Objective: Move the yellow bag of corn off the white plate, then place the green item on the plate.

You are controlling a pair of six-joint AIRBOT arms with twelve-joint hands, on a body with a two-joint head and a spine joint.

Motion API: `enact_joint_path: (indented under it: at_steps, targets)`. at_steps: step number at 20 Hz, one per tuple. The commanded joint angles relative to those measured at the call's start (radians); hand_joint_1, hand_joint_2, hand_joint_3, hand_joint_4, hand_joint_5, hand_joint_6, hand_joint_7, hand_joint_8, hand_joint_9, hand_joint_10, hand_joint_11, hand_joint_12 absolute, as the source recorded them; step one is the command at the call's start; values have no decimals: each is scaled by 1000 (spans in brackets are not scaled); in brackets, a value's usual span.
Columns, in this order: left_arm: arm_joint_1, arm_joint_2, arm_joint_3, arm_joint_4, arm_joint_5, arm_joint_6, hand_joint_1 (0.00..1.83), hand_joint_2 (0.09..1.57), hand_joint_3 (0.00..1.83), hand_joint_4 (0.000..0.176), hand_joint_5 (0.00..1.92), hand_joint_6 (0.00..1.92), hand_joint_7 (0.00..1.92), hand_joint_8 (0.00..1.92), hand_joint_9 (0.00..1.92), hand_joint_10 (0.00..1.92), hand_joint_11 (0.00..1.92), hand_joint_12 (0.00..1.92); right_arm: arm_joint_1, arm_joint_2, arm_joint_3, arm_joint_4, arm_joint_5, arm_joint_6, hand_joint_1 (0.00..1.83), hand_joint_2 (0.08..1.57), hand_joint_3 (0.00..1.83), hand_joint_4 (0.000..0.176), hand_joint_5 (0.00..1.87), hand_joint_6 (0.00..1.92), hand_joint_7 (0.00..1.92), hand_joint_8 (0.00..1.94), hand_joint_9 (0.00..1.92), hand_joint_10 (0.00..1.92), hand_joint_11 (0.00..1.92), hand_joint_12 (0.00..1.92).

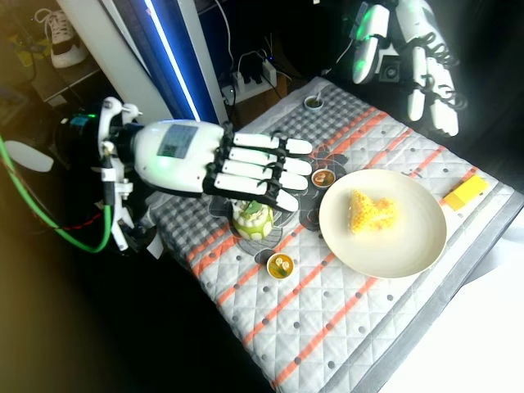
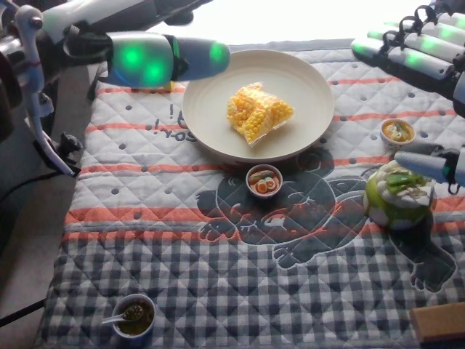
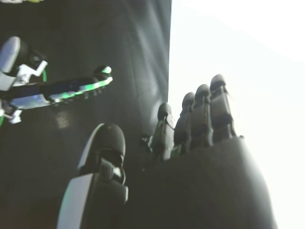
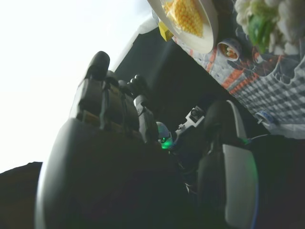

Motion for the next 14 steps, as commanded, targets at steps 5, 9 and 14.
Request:
enact_joint_path:
  at_steps: [5,9,14]
  targets:
    - [-20,-21,16,-12,-70,-4,643,1222,0,48,56,19,109,2,23,115,0,969,0,7,-4,13,126,-4,461,1271,5,0,0,0,0,0,0,0,0,0]
    - [-38,-95,70,1,-1,-4,731,1160,0,41,64,10,49,8,25,16,0,830,-31,11,-19,25,153,-4,519,1262,0,0,0,0,0,0,0,0,0,0]
    - [-70,-206,167,2,95,-3,706,1145,0,31,116,13,135,16,138,62,0,1095,-56,26,-32,38,186,-4,539,1250,0,71,0,0,0,0,0,0,0,0]
